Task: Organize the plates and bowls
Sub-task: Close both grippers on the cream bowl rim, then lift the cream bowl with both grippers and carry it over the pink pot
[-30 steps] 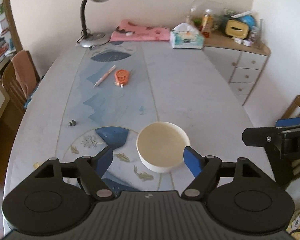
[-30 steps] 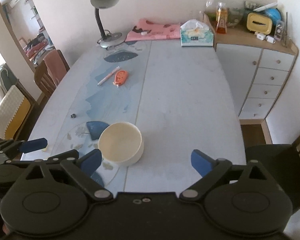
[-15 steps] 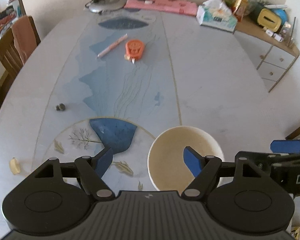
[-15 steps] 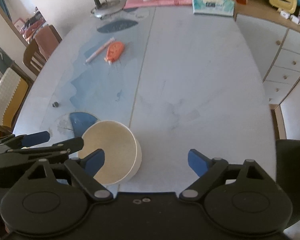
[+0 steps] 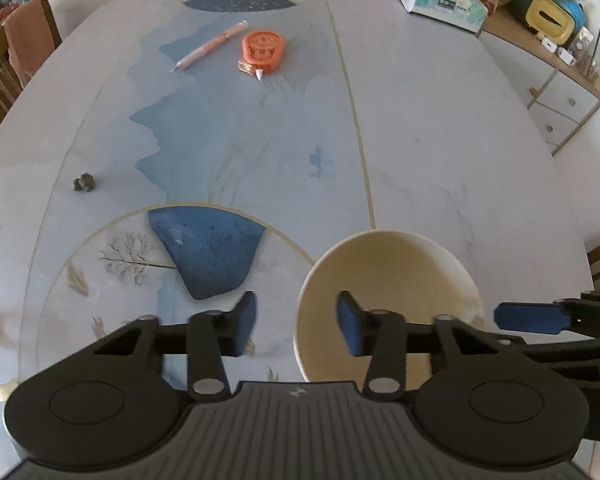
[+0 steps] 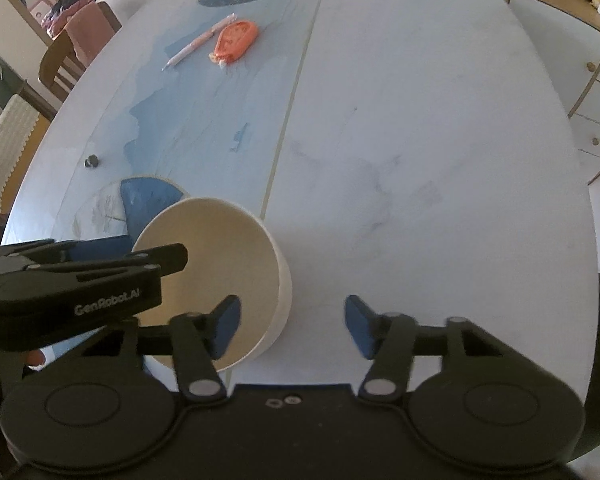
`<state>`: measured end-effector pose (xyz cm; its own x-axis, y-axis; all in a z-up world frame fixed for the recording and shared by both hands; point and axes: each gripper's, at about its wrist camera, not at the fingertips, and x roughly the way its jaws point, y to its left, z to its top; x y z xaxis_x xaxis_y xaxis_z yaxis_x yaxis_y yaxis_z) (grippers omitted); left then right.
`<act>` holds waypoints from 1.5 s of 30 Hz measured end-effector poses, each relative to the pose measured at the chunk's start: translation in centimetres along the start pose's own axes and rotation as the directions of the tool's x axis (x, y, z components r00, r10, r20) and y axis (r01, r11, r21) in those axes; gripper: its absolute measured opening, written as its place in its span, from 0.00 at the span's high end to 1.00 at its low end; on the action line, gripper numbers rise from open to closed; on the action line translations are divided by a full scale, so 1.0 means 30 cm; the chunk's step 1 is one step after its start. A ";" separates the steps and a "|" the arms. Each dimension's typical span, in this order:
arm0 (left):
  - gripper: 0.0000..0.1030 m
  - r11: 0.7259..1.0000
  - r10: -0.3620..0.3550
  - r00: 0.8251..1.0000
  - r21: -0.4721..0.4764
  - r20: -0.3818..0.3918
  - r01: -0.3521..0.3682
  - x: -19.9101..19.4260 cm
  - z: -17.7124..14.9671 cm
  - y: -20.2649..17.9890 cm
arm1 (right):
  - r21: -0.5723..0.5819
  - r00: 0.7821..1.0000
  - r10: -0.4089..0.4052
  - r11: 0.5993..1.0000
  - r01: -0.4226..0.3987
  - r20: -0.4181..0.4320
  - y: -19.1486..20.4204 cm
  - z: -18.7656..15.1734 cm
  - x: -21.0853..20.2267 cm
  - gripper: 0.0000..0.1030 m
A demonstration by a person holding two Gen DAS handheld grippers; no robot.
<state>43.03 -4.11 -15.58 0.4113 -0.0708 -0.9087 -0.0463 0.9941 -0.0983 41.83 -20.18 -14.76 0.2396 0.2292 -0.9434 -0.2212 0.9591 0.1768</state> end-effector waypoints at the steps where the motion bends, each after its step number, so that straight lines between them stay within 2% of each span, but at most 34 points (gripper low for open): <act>1: 0.68 1.000 0.000 1.000 0.004 0.000 0.000 0.004 -0.002 -0.002 | 0.002 1.000 -0.001 1.000 0.001 0.000 0.000 0.001 0.003 0.55; 3: 0.70 1.000 -0.001 1.000 0.006 0.006 0.001 0.002 -0.006 -0.004 | 0.008 1.000 0.002 1.000 -0.002 -0.004 -0.001 -0.001 0.006 0.62; 6: 0.81 1.000 -0.001 1.000 0.009 0.000 0.001 -0.003 -0.007 -0.011 | 0.015 1.000 0.004 1.000 -0.004 -0.007 -0.001 -0.005 0.007 0.73; 9: 0.89 1.000 0.007 1.000 0.018 -0.009 -0.007 -0.008 -0.011 -0.020 | 0.013 1.000 0.007 1.000 -0.007 -0.003 0.009 -0.007 0.006 0.80; 11: 0.91 1.000 0.003 1.000 0.022 -0.009 -0.003 -0.015 -0.013 -0.025 | 0.005 1.000 0.002 1.000 -0.002 -0.002 0.019 -0.005 0.006 0.89; 15: 0.96 1.000 0.003 1.000 0.011 -0.013 -0.003 -0.029 -0.016 -0.028 | 0.015 1.000 -0.026 1.000 0.025 0.011 0.022 -0.012 -0.014 0.91; 23: 0.96 1.000 -0.006 1.000 0.022 0.010 0.006 -0.125 -0.031 -0.059 | 0.039 0.998 -0.057 0.998 0.056 0.034 0.037 -0.032 -0.099 0.92; 32: 0.96 0.998 -0.011 0.998 0.058 0.061 0.008 -0.320 -0.067 -0.090 | 0.058 0.993 -0.073 0.996 0.068 0.092 0.080 -0.091 -0.267 0.94; 45: 0.96 0.993 -0.044 0.992 0.119 0.121 0.029 -0.594 -0.184 -0.115 | 0.088 0.980 -0.101 0.992 0.087 0.172 0.169 -0.255 -0.522 0.94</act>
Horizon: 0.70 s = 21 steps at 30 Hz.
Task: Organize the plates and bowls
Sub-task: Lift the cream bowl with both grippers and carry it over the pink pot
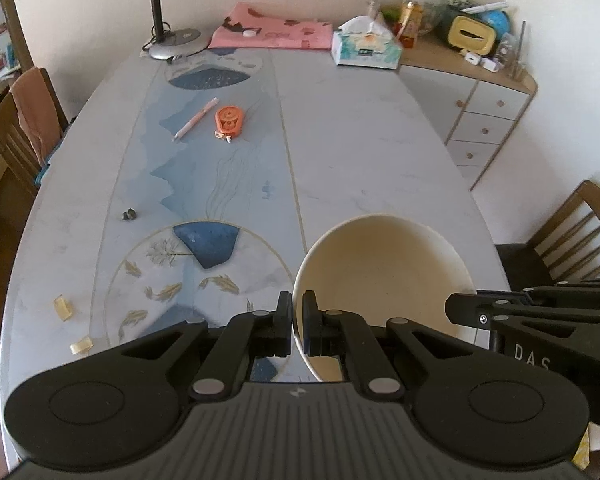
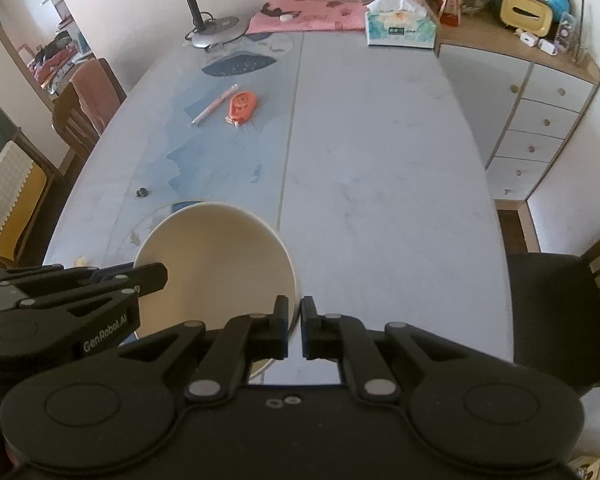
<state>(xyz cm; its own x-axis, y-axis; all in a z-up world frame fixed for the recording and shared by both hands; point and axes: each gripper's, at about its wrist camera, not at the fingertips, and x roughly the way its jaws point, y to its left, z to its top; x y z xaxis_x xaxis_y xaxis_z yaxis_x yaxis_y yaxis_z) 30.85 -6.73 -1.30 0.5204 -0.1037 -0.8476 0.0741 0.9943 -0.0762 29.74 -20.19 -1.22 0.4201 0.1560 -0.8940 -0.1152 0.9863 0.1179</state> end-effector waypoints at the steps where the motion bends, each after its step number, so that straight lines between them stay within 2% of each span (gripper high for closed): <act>1: 0.96 1.000 -0.004 1.000 0.003 0.003 0.004 -0.019 -0.011 -0.003 | 0.002 1.000 -0.003 1.000 0.003 0.006 0.004 -0.013 -0.014 0.94; 5: 0.96 1.000 -0.012 1.000 0.024 0.014 0.012 -0.081 -0.069 -0.016 | 0.012 1.000 -0.012 1.000 0.011 0.024 0.019 -0.074 -0.078 0.94; 12: 0.96 0.998 -0.025 1.000 0.050 -0.011 0.026 -0.154 -0.212 -0.038 | 0.034 0.999 -0.031 0.999 0.030 0.021 0.046 -0.217 -0.148 0.94; 21: 0.96 0.996 -0.057 0.996 0.063 -0.063 0.061 -0.186 -0.400 -0.057 | 0.068 0.998 -0.054 0.996 0.053 0.010 0.054 -0.406 -0.192 0.94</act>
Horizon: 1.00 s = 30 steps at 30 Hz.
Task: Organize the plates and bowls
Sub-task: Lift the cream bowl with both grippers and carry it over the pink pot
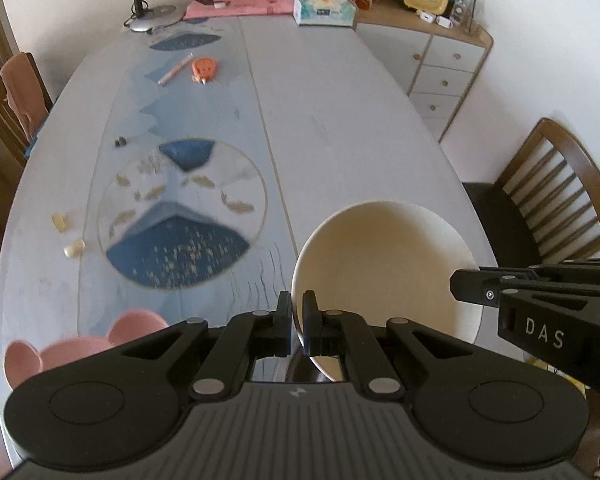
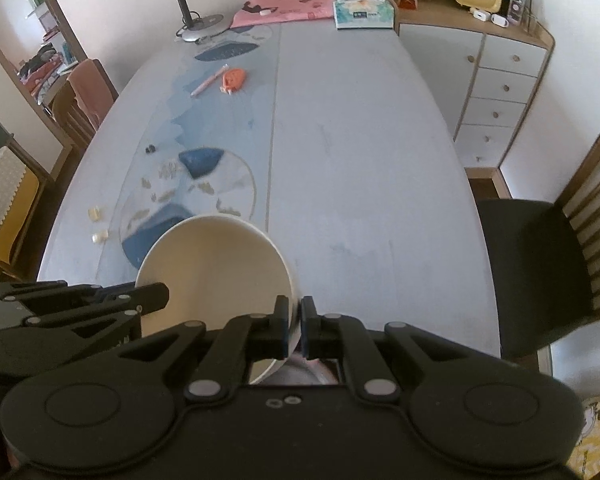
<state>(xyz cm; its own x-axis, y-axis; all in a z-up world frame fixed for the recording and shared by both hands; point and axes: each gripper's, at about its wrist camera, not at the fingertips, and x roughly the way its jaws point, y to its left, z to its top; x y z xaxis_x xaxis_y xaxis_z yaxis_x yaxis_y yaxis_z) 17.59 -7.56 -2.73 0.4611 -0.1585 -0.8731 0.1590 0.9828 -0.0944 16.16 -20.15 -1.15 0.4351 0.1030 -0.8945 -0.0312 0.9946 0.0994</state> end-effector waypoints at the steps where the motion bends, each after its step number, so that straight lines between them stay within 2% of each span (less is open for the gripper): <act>1: 0.96 1.000 -0.001 1.000 0.004 -0.004 0.001 0.000 -0.018 -0.004 | 0.006 1.000 -0.001 1.000 0.001 -0.002 -0.002 -0.018 -0.004 0.94; 10: 0.96 0.997 -0.005 1.000 0.076 -0.015 0.007 0.015 -0.148 -0.062 | 0.028 0.999 -0.018 0.999 0.019 -0.045 -0.026 -0.162 0.006 0.94; 15: 0.96 0.991 0.007 1.000 0.132 0.006 -0.008 0.039 -0.201 -0.091 | 0.040 0.998 -0.020 0.999 0.022 -0.064 -0.043 -0.219 0.040 0.94; 30: 0.96 0.981 0.021 1.000 0.191 0.017 -0.024 0.119 -0.278 -0.112 | 0.054 0.996 -0.018 0.998 0.023 -0.091 -0.059 -0.300 0.098 0.93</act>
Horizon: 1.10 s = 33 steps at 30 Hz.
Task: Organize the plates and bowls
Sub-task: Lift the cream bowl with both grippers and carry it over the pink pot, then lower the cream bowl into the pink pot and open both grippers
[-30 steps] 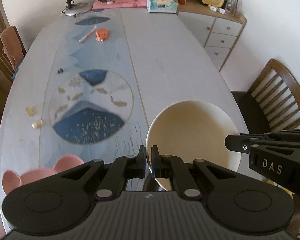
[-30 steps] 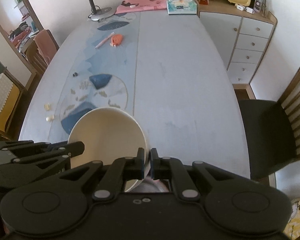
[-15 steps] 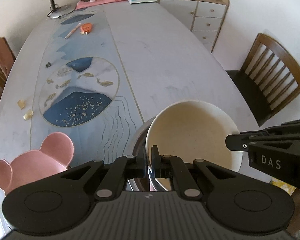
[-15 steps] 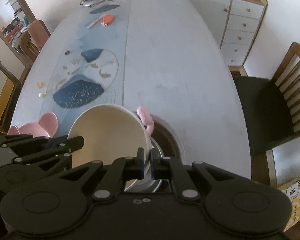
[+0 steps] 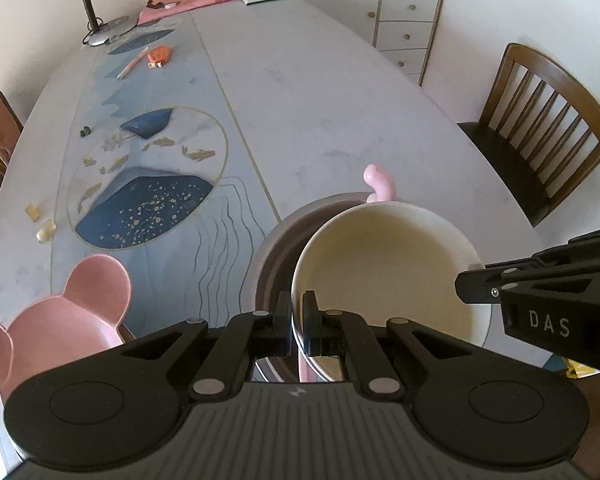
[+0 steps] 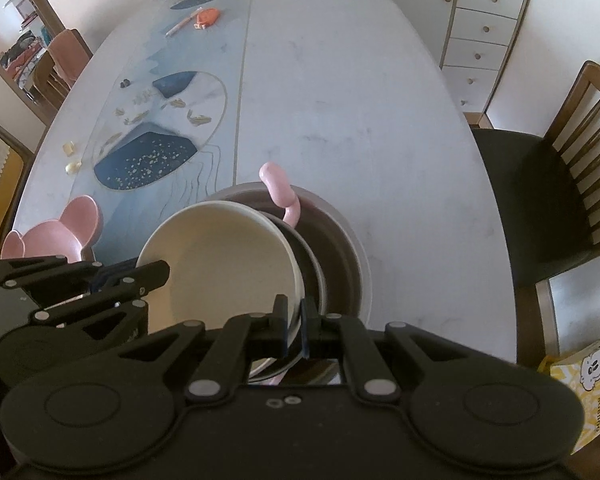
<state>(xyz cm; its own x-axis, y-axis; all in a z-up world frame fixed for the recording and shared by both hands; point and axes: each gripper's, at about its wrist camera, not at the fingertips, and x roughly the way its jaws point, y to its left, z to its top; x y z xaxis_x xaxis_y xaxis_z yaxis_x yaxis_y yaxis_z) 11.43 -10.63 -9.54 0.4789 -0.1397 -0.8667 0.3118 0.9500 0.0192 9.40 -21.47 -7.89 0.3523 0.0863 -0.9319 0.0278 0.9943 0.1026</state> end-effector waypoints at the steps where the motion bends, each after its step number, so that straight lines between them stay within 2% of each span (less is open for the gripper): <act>1: 0.96 1.000 0.001 1.000 0.003 0.001 -0.001 0.005 -0.003 -0.001 | -0.004 1.000 -0.002 1.000 0.002 0.002 0.001 -0.002 0.004 0.93; 14: 0.96 1.000 -0.005 1.000 0.014 -0.009 0.005 0.041 -0.017 0.008 | -0.012 1.000 0.000 1.000 -0.001 -0.016 0.007 -0.003 0.043 0.92; 19: 0.95 1.000 -0.027 1.000 0.004 -0.007 0.027 0.044 -0.017 0.030 | -0.003 1.000 0.022 1.000 -0.022 -0.017 0.000 0.002 0.041 0.84; 28: 0.95 0.994 -0.097 0.995 -0.038 0.011 0.098 0.011 -0.012 0.095 | -0.004 0.998 0.069 0.998 -0.069 0.002 -0.016 0.006 -0.009 0.79; 33: 0.95 0.992 -0.108 0.994 -0.058 0.030 0.110 -0.021 -0.003 0.142 | -0.005 0.996 0.092 0.996 -0.092 0.022 -0.034 0.009 -0.050 0.74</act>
<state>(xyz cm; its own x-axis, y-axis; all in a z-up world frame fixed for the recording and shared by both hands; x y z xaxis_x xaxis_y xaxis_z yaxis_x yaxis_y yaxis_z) 12.39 -6.48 -8.95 0.4669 -0.2498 -0.8483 0.3146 0.9434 -0.1047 9.09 -22.64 -6.49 0.3735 0.1760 -0.9108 -0.0098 0.9825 0.1859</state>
